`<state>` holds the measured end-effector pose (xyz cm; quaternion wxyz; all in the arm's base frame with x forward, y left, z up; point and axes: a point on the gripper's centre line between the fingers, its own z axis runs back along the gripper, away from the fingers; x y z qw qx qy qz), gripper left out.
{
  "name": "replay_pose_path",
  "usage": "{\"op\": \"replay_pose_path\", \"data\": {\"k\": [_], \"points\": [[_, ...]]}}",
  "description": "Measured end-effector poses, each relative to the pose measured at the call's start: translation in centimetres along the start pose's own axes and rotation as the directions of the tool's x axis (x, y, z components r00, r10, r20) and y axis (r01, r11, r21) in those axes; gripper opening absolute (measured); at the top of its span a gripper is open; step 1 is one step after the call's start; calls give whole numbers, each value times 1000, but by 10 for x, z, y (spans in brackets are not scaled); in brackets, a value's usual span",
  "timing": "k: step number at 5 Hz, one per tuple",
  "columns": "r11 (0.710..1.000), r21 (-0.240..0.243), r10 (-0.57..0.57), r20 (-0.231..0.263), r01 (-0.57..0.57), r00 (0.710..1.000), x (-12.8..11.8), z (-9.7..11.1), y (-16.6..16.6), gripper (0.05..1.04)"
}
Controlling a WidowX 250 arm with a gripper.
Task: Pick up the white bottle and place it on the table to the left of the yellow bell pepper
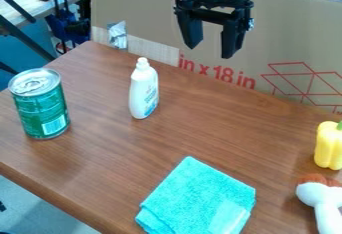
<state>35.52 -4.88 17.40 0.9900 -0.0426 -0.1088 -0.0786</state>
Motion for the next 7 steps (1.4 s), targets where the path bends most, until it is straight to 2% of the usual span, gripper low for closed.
{"op": "replay_pose_path", "data": {"k": [1, 2, 3, 4, 6, 7], "points": [[1000, -3, -3, -43, 3, 999, -4, -12, 0, 1007], [993, -58, -112, -148, 105, 983, -8, -10, 16, 1007], [981, -88, -189, -209, 174, 960, -8, 7, 45, 1007], [972, -91, -231, -240, 215, 943, -13, 22, 61, 1007], [987, 12, -149, -319, 161, 936, -29, 13, 91, 1007], [989, 34, -129, -306, 146, 943, -30, 10, 100, 1007]]}}
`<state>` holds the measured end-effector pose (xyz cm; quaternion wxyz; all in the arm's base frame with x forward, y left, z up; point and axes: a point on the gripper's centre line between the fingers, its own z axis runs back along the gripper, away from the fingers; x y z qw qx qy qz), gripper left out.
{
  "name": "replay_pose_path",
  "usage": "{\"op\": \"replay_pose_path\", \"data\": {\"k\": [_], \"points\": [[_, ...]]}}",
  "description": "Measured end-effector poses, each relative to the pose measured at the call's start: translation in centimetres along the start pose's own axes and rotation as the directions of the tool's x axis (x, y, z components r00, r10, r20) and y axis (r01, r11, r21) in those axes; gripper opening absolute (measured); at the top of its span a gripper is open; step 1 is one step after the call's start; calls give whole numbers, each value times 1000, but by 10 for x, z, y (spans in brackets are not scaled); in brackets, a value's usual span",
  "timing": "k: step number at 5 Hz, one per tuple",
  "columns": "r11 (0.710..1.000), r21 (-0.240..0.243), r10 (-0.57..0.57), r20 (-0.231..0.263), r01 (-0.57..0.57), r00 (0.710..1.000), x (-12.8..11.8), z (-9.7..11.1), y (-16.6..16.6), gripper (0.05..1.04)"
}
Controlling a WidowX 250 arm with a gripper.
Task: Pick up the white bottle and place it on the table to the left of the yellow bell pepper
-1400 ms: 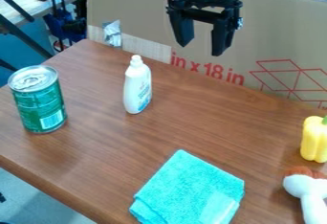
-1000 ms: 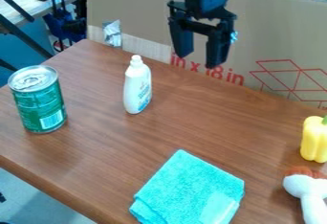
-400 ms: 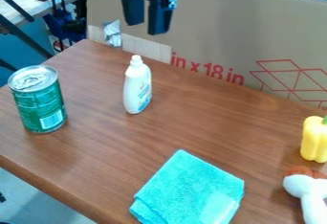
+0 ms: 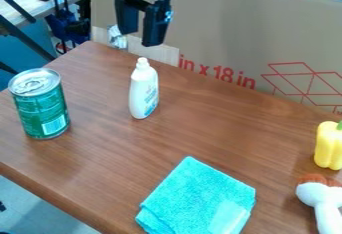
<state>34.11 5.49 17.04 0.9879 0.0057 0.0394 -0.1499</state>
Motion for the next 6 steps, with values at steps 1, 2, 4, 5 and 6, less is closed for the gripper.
{"op": "replay_pose_path", "data": {"k": [1, 2, 4, 5, 6], "points": [[1000, 11, 16, -36, -16, 999, -2, -10, 9, 1007], [1000, 4, 8, 6, -8, 1000, 4, -14, 15, 1007], [999, -25, 42, -5, -42, 999, 4, -32, 25, 1007], [998, -34, 47, 12, -46, 999, 10, -38, 26, 1007], [997, -54, 53, 24, -51, 998, 16, -48, 26, 1007]]}}
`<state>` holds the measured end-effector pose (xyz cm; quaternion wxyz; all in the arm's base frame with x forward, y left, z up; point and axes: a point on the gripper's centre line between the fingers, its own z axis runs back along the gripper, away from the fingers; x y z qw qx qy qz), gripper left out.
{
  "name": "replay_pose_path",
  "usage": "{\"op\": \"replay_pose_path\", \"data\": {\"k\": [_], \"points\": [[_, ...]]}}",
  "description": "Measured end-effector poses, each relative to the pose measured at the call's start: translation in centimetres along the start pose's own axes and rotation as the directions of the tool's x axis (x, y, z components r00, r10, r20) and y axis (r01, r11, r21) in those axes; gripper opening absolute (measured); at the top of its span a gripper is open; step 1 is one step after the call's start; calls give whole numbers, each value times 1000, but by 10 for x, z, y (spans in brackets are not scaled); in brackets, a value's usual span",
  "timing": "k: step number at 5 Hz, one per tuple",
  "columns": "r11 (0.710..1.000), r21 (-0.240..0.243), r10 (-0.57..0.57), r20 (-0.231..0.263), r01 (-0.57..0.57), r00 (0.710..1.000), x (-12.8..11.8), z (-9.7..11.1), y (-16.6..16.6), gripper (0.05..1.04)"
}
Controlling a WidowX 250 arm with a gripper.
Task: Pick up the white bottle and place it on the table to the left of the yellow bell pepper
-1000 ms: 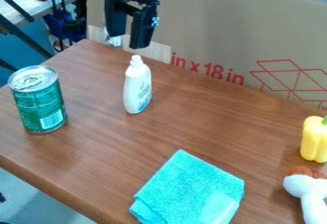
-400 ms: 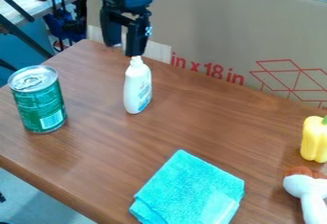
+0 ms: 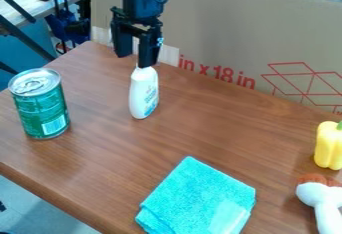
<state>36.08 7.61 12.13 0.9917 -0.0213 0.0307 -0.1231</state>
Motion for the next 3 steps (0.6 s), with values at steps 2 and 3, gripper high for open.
{"op": "replay_pose_path", "data": {"k": [2, 3], "points": [[999, -39, 3, -36, -5, 999, 16, -24, -3, 1007], [998, -53, 44, -14, -45, 999, 22, -33, -1, 971]]}}
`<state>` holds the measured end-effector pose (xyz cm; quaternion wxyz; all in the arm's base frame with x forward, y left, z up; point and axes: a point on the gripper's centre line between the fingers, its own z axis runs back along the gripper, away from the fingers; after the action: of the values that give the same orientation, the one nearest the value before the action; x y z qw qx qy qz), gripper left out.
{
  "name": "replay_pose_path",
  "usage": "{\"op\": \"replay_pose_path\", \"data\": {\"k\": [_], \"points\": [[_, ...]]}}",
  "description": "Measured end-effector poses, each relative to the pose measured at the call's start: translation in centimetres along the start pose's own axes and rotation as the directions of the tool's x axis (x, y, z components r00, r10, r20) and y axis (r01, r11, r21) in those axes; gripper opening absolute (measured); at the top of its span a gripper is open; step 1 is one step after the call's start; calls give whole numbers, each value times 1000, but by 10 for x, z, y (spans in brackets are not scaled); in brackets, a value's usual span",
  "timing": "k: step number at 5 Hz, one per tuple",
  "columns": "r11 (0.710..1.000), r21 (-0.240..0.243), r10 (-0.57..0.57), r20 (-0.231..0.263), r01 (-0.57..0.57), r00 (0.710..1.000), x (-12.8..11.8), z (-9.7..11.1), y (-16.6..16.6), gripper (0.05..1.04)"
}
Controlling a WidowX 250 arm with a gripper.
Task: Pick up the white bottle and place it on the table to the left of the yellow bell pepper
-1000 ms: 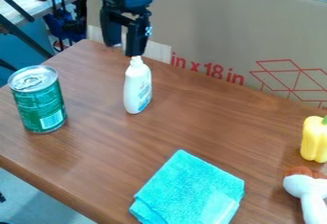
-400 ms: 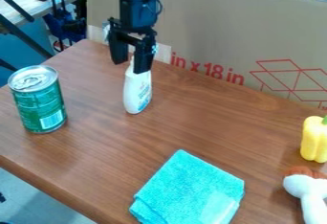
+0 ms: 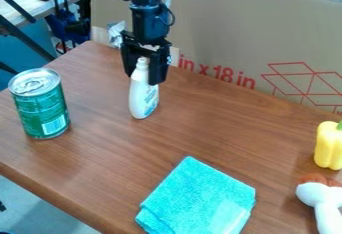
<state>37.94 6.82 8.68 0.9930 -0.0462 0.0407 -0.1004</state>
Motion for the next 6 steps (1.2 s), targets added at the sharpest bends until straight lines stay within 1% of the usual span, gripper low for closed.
{"op": "replay_pose_path", "data": {"k": [1, 2, 3, 4, 5, 6], "points": [[999, 11, 31, 31, -32, 999, 2, -7, 4, 702], [1000, -7, 14, 70, -13, 997, 4, 3, -6, 619], [999, -49, -8, 182, 18, 983, 0, 38, -30, 619], [997, -31, -59, 205, 67, 977, 0, 63, -59, 619], [991, 11, -134, 221, 134, 966, 10, 73, -91, 619], [983, 16, -179, 235, 180, 955, 24, 57, -122, 619]]}}
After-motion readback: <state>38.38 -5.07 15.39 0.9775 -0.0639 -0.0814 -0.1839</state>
